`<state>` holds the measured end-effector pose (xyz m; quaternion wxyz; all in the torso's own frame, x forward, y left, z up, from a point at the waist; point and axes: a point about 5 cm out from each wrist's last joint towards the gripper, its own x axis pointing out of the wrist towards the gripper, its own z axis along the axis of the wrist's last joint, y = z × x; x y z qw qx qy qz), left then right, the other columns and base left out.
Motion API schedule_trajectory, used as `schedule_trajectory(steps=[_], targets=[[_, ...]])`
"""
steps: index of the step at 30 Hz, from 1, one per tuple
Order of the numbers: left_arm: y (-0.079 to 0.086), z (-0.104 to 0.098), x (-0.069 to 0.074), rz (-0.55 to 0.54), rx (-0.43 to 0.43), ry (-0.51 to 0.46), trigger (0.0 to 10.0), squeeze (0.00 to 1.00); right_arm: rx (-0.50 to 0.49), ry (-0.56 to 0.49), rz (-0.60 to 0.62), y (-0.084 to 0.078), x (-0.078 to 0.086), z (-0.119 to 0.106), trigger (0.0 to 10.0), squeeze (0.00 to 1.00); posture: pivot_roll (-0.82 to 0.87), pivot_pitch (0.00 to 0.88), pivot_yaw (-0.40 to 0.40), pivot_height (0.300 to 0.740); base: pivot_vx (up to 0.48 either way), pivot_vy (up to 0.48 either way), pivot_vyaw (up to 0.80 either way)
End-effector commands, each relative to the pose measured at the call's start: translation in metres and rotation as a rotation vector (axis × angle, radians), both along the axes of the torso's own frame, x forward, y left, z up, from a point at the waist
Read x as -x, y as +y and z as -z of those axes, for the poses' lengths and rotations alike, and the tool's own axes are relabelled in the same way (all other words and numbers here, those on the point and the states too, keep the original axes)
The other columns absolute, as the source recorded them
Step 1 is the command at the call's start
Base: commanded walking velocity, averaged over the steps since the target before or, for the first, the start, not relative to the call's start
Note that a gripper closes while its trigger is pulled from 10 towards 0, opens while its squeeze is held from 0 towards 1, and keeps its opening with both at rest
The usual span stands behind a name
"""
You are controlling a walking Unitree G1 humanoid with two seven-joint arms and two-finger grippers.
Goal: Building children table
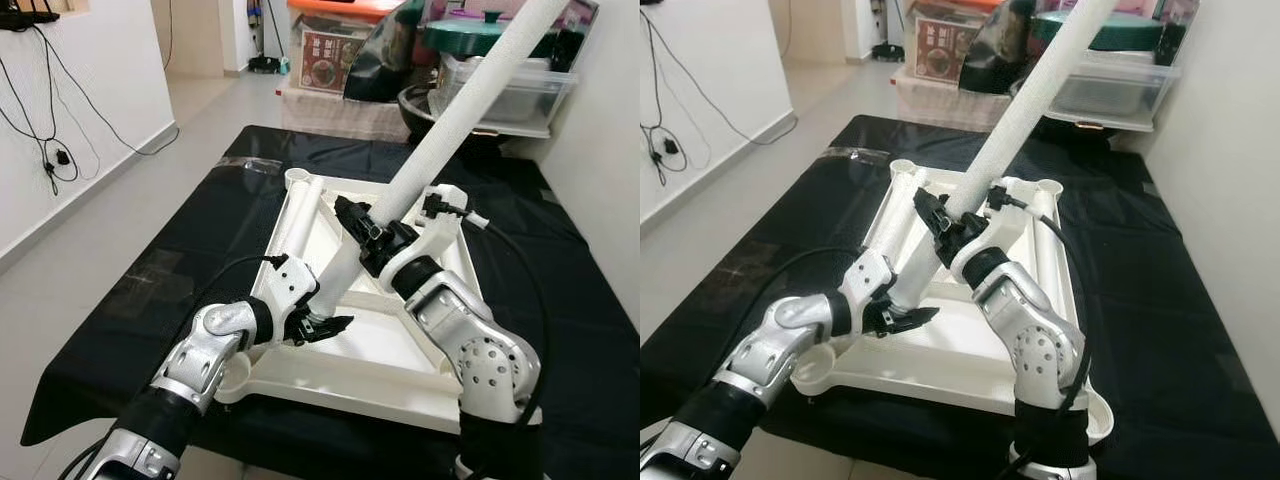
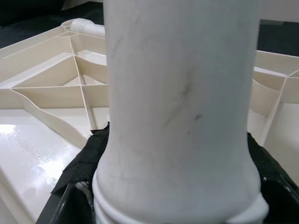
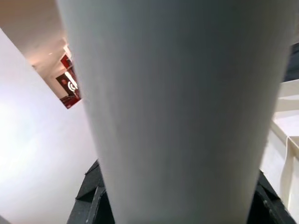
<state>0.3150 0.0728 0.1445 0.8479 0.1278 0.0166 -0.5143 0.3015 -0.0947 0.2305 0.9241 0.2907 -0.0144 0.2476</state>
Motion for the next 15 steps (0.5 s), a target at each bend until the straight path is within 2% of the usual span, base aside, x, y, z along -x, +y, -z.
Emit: schedule_trajectory(steps=[1,2,10,11,15], targets=[[-0.0178,-0.0045,0.0041,0.073,0.003,-0.031,10.0,0.00,-0.011,-0.005,-0.081,0.0188,0.0032,0.0005,1.6,0.00,0.10,0.000,-0.081,0.740,0.000,0.000,0.00],[-0.0178,-0.0032,0.0048,0.076,-0.003,-0.034,10.0,0.00,-0.004,-0.005,-0.064,0.0174,0.0022,0.0014,0.0,0.00,0.10,0.000,-0.082,0.740,0.000,0.000,0.00],[-0.0143,0.0006,0.0032,0.048,-0.040,-0.058,10.0,0.00,-0.016,-0.014,-0.050,0.0161,0.0028,0.0011,0.0,0.00,0.10,0.000,-0.084,0.740,0.000,0.000,0.00],[-0.0132,-0.0010,0.0003,0.028,-0.036,-0.076,10.0,1.00,-0.019,-0.018,-0.056,0.0167,0.0036,0.0007,0.0,0.00,0.11,0.000,-0.083,0.740,0.000,0.000,0.00],[-0.0116,-0.0054,-0.0040,0.004,-0.012,-0.100,10.0,1.00,-0.021,-0.024,-0.057,0.0161,0.0041,0.0001,0.0,0.00,0.11,0.000,-0.080,0.740,0.000,0.000,0.00]])
